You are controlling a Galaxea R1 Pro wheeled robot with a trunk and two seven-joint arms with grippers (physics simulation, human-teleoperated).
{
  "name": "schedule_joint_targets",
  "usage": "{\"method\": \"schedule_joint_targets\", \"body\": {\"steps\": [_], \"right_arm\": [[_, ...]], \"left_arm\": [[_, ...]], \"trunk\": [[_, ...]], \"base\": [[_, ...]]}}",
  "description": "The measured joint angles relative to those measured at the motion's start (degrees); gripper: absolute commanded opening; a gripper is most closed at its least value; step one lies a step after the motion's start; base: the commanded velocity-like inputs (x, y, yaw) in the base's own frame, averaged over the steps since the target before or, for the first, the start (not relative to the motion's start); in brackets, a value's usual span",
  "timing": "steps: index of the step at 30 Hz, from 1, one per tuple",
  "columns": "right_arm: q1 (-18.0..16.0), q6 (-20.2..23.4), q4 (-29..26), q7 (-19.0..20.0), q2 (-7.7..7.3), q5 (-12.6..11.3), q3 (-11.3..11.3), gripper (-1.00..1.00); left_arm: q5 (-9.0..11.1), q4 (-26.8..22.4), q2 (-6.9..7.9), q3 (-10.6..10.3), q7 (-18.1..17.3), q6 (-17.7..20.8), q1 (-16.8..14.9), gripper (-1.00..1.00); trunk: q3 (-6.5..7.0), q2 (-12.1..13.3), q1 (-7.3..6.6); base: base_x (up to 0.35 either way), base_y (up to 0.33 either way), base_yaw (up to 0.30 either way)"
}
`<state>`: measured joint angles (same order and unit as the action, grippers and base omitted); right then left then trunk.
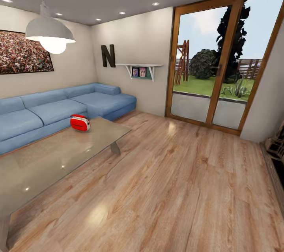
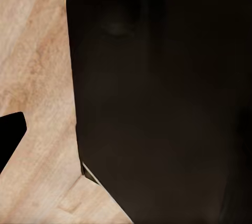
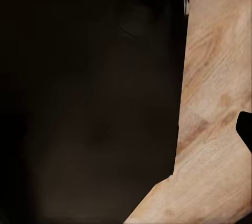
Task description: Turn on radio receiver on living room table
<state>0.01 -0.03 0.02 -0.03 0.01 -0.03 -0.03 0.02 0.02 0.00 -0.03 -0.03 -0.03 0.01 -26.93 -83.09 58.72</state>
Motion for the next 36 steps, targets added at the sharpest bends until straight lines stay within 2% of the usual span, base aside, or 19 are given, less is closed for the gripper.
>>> {"method": "schedule_joint_targets", "body": {"steps": [3,10,15,20,26,27,28,29,30,31,32,33,36], "right_arm": [[0.99,0.29,0.97,-0.39,0.96,-0.36,-0.62,1.00],[3.28,0.57,1.31,-0.32,3.21,0.12,0.11,1.00],[4.90,0.14,-0.29,-0.32,3.21,0.20,0.00,1.00],[6.07,-0.48,-1.89,-0.32,2.48,0.33,-0.04,1.00],[5.07,0.49,-3.83,-0.09,0.69,1.80,-0.07,1.00],[4.60,1.98,-7.39,-0.10,-0.78,1.91,-0.14,1.00],[2.55,7.81,-15.05,0.00,-1.71,2.00,-0.15,1.00],[0.68,11.78,-27.07,0.09,-2.22,1.94,-0.14,1.00],[-2.27,17.44,-40.88,0.26,-3.05,1.82,-0.14,1.00],[-4.61,20.58,-55.07,0.34,-3.54,1.74,-0.12,1.00],[-5.51,21.77,-58.71,0.37,-3.72,1.69,-0.13,1.00],[-7.25,23.37,-59.16,0.40,-3.96,1.63,-0.15,1.00],[-11.65,25.65,-61.22,0.41,-4.31,1.60,-0.14,1.00]], "left_arm": [[0.15,0.96,-0.96,-0.51,-0.32,-0.33,0.99,1.00],[0.15,2.58,-3.21,-0.46,-0.26,-1.39,3.30,1.00],[0.20,0.98,-4.82,-0.42,-0.26,-1.21,4.92,1.00],[0.22,-0.62,-6.43,-0.42,0.41,0.18,6.55,1.00],[0.16,-2.52,-6.21,-0.34,2.33,2.10,8.49,1.00],[0.17,-8.42,-6.22,-0.31,4.53,13.32,8.95,1.00],[0.12,-16.30,-6.21,-0.32,4.80,16.48,8.92,1.00],[0.10,-27.21,-6.19,-0.33,4.86,17.88,8.85,1.00],[0.01,-40.58,-6.19,-0.33,4.91,20.18,8.73,1.00],[-0.06,-55.46,-6.21,-0.33,4.92,21.93,8.57,1.00],[-0.12,-70.94,-6.21,-0.34,4.93,22.86,8.47,1.00],[-0.17,-78.88,-6.20,-0.35,4.95,24.61,8.34,1.00],[-0.23,-85.18,-6.16,-0.34,5.04,29.88,6.74,1.00]], "trunk": [[0.00,0.01,0.01],[0.00,0.01,0.01],[0.00,0.01,0.01],[0.00,0.01,0.01],[0.01,0.01,0.01],[0.00,0.01,0.01],[0.00,0.02,0.01],[0.00,0.02,0.01],[0.01,0.02,0.01],[0.02,0.02,0.00],[0.03,0.02,0.00],[0.02,0.02,0.00],[0.02,0.02,0.01]], "base": [[0.000,0.000,0.000],[0.000,0.000,0.000],[0.000,0.000,0.000],[0.000,0.000,0.000],[0.000,0.000,0.000],[0.000,0.000,0.000],[0.000,0.000,0.000],[0.000,0.000,0.000],[0.000,0.000,0.000],[0.000,0.000,0.000],[0.000,0.000,0.000],[0.006,0.000,0.000],[0.138,-0.085,0.000]]}}
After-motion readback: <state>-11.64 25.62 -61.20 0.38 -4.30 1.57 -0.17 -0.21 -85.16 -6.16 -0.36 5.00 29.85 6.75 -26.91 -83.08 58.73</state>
